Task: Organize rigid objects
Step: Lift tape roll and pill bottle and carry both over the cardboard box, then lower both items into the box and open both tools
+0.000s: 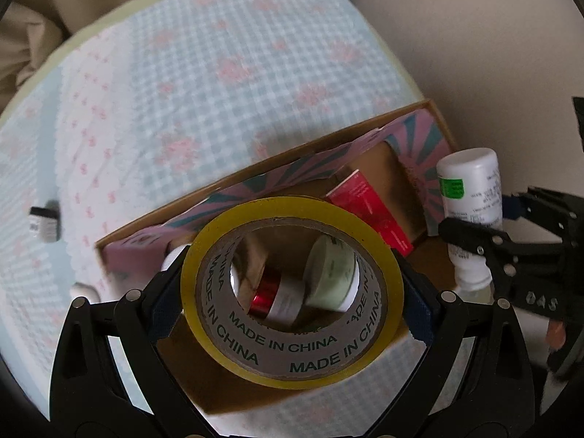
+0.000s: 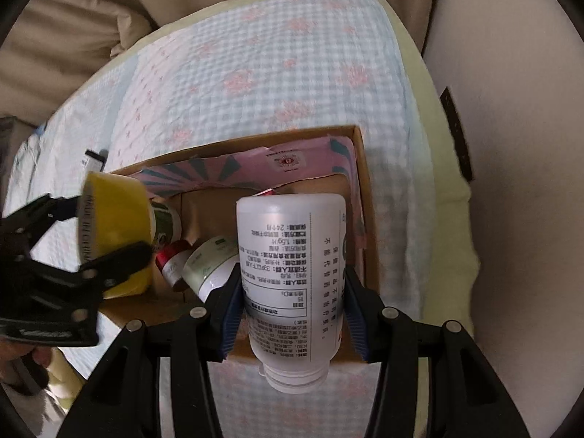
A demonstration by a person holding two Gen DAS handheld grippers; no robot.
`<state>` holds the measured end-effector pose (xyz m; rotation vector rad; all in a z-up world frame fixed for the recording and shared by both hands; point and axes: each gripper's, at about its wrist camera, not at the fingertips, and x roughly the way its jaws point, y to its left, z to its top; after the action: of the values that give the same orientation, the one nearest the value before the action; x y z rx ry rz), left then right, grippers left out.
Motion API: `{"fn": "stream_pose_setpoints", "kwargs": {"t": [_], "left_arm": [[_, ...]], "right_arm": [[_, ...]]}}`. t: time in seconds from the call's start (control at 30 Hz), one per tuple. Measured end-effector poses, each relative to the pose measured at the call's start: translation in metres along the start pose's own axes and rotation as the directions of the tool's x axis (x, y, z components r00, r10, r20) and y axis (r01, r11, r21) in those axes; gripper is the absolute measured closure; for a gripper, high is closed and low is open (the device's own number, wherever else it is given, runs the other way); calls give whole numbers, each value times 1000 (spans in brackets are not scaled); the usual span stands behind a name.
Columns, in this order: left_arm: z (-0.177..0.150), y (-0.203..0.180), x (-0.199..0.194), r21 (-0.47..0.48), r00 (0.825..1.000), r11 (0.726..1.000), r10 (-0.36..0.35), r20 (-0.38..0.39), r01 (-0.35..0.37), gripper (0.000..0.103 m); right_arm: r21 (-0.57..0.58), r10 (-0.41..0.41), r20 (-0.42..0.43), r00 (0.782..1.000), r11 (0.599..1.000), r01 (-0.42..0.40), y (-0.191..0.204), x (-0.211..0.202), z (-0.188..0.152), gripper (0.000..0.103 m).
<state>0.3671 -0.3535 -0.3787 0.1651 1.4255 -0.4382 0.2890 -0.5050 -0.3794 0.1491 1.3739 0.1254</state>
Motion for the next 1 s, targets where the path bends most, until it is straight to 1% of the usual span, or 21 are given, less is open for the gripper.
{"fn": "stream_pose_setpoints", "kwargs": {"t": [0.1,0.2,0.27,0.33,0.37,0.4,0.47,0.5,0.53,0.57,0.6,0.63,0.77,1.0], "left_arm": [[9,-2,21,20,999,1000,8,-44,-7,6],[14,-3,32,47,997,999,13,-72,-9,6],[16,-5,36,72,996,997,19,-89,-12,6],[16,-9,37,94,995,995,32,-98,-23,4],[14,-10,35,99,995,995,24,-95,-15,0],[13,-9,30,99,996,995,21,-85,-13,0],[11,-2,19,80,998,997,-3,-65,8,0],[9,3,15,65,998,998,-17,-65,21,0],[9,7,12,52,998,998,-18,-63,21,0],[8,11,9,41,998,999,0,-59,3,0],[6,15,7,35,998,999,14,-56,-12,0],[5,16,6,33,998,999,16,-55,-14,0],[-3,19,-2,40,998,999,32,-55,-30,0],[-12,14,-22,48,999,999,18,-30,-17,0]], "right_arm": [[36,21,0,1000,999,-21,-8,13,4,57],[69,31,-12,999,997,-30,-16,25,9,57],[81,67,-13,998,995,-66,-18,30,10,57],[88,89,-15,996,992,-87,-18,33,11,56],[91,86,-23,996,992,-83,-17,35,12,56],[97,80,-32,996,992,-76,-18,36,12,51],[123,126,-20,992,985,-123,-20,32,12,42],[128,149,-5,989,981,-147,-20,29,12,34],[127,142,11,990,982,-142,-19,26,11,21],[122,141,33,990,982,-144,-19,23,10,18],[121,162,39,986,979,-165,-18,22,10,4],[123,178,47,983,976,-182,-17,20,10,0],[123,142,65,988,981,-149,-12,11,8,0],[139,115,74,991,982,-125,-9,-6,3,0]]}}
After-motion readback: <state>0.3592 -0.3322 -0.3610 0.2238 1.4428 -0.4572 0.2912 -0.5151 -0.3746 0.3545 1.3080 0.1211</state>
